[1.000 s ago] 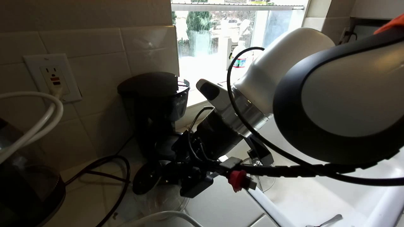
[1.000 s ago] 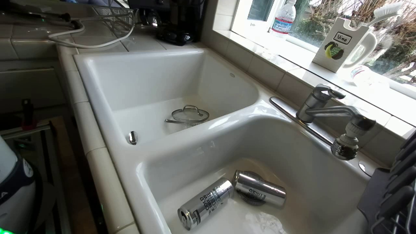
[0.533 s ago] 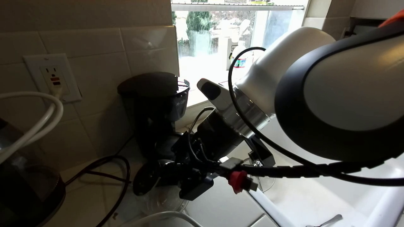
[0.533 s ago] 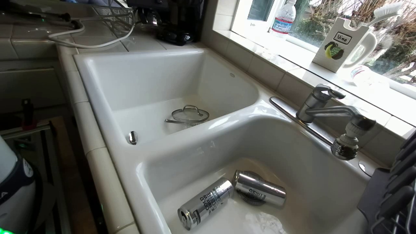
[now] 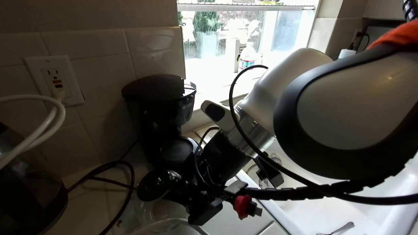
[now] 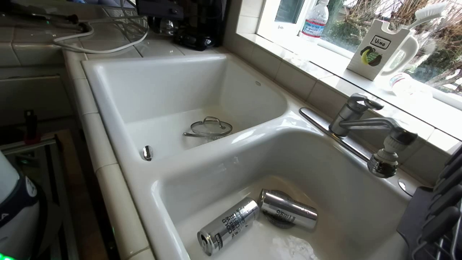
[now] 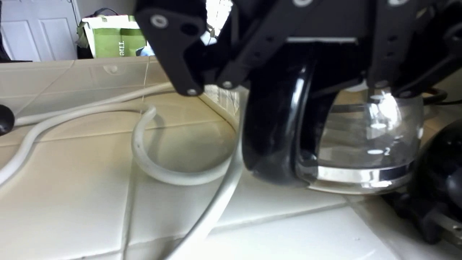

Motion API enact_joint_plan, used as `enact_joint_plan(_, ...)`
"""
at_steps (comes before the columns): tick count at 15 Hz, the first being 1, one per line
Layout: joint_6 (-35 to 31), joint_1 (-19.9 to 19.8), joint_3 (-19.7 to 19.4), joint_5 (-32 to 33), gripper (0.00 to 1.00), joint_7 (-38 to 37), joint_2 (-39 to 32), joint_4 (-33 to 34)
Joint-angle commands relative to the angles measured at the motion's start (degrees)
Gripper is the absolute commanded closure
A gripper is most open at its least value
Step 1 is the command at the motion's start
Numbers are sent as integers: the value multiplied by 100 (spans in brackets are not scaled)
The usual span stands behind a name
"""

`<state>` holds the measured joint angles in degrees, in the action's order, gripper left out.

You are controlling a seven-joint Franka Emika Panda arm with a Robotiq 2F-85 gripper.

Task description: Put the coffee pot on the coffee maker

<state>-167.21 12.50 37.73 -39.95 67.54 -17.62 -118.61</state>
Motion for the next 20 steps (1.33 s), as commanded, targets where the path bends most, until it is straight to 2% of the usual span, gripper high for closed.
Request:
enact_joint_plan(1, 271, -92, 105, -77, 100, 166, -111, 50)
enact_joint_plan(4, 323, -46, 1, 34, 100, 54, -61, -37)
enact_joint_plan(5, 313, -31, -30, 66, 78, 8, -28, -65)
enact_joint_plan(6, 312, -19, -53, 87, 75, -31, 2, -83)
enact_joint_plan(11, 350, 149, -279, 346, 38, -503, 302, -232)
enact_joint_plan(16, 369, 244, -341, 591, 1, -947, 567, -227)
enact_joint_plan(20, 339, 300, -438, 788, 0, -1443, 635, -213)
